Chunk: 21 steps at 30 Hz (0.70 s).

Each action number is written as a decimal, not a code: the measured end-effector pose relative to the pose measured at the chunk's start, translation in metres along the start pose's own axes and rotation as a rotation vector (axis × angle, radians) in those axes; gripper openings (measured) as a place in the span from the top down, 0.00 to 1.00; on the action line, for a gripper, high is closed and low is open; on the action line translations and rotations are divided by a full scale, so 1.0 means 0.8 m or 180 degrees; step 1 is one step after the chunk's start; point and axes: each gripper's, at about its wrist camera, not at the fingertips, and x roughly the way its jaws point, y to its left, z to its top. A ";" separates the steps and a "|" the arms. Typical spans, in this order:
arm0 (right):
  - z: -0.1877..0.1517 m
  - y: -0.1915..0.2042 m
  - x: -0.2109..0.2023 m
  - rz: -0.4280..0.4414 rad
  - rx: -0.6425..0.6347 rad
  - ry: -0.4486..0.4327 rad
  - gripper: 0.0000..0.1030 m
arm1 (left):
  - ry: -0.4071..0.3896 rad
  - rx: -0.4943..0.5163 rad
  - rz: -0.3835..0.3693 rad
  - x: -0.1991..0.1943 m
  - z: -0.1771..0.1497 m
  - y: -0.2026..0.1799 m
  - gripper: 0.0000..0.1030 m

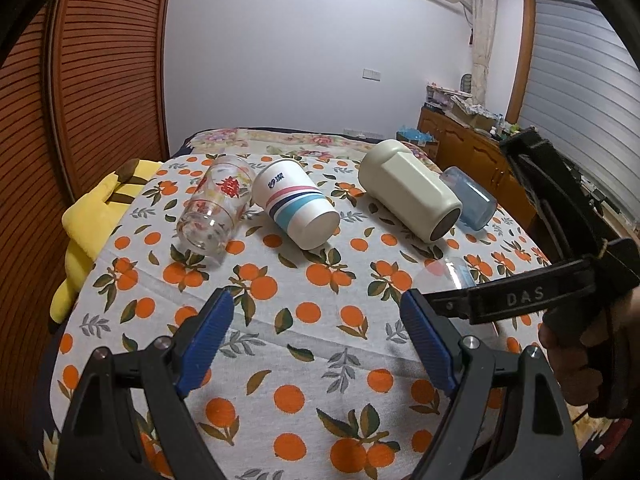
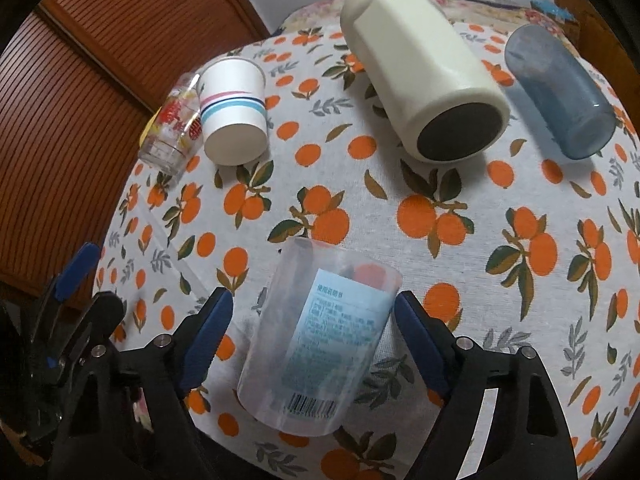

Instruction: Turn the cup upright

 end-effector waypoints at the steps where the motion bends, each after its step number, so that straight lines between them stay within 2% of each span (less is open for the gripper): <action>1: 0.002 0.000 0.001 -0.0006 -0.0004 0.0019 0.21 | 0.0000 -0.0001 0.0002 0.000 0.000 0.000 0.17; 6: 0.007 -0.003 0.005 -0.0028 -0.0029 0.0077 0.35 | 0.0010 -0.0006 0.0002 0.001 -0.001 0.001 0.17; 9: 0.010 -0.004 0.001 -0.0025 -0.0043 0.0032 0.38 | 0.0013 -0.0007 0.0001 0.001 -0.002 0.001 0.17; 13: 0.010 -0.002 -0.014 -0.0023 -0.0163 -0.0239 0.39 | 0.0022 -0.0007 0.0003 0.001 -0.003 0.001 0.17; 21: -0.002 0.009 -0.043 -0.0313 -0.0556 -0.0793 0.40 | 0.0025 0.0003 0.0009 0.002 -0.005 -0.001 0.17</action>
